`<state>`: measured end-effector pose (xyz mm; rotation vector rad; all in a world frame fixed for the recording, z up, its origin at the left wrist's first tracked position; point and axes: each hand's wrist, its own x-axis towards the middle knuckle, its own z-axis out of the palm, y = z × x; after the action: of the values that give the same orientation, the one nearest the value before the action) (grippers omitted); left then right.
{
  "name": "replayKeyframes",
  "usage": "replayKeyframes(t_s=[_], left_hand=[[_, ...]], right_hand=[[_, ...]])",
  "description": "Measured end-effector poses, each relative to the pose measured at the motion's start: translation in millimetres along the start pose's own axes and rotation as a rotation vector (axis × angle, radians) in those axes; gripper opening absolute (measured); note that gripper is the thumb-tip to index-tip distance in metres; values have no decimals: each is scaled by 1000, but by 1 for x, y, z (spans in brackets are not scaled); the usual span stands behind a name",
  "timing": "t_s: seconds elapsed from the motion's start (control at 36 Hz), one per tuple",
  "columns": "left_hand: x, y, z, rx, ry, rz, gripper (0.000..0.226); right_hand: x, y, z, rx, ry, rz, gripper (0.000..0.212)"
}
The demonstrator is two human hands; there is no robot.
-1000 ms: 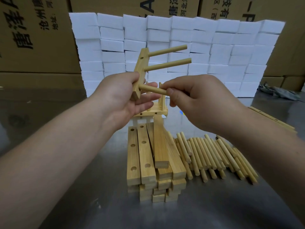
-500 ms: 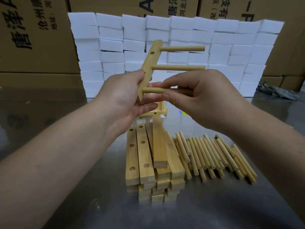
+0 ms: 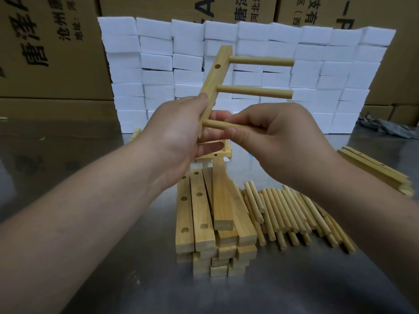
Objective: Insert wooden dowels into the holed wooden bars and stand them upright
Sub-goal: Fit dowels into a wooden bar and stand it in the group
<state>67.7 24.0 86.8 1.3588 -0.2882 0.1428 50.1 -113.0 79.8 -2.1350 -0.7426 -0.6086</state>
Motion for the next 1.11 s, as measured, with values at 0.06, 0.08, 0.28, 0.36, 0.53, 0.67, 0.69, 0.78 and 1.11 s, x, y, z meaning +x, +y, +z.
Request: replayKeyframes(t_s=[0.06,0.08,0.28,0.36,0.53,0.67,0.69,0.78,1.11], left_hand=[[0,0,0,19,-12,16,25],[1,0,-1,28,-19,28,25],[0,-1,-3,131,-48,89,23],[-1,-1,-3,190,-43,129,21],[-3,4,0,260,10,211,18],[3,10,-1,121,148,115,14],[4,13,-2,73,174,92,14],[8,26,-13,-77,205,12,19],[9,34,-31,-89,-289,-422,47]], right_hand=[[1,-1,0,43,-1,35,17],[1,-1,1,62,5,53,20],[3,-2,3,217,23,190,19],[2,-2,3,268,21,229,19],[6,-5,-3,260,38,232,17],[7,-6,2,411,85,239,25],[8,-5,3,458,106,249,29],[12,1,2,541,168,276,30],[20,38,-6,528,254,344,64]])
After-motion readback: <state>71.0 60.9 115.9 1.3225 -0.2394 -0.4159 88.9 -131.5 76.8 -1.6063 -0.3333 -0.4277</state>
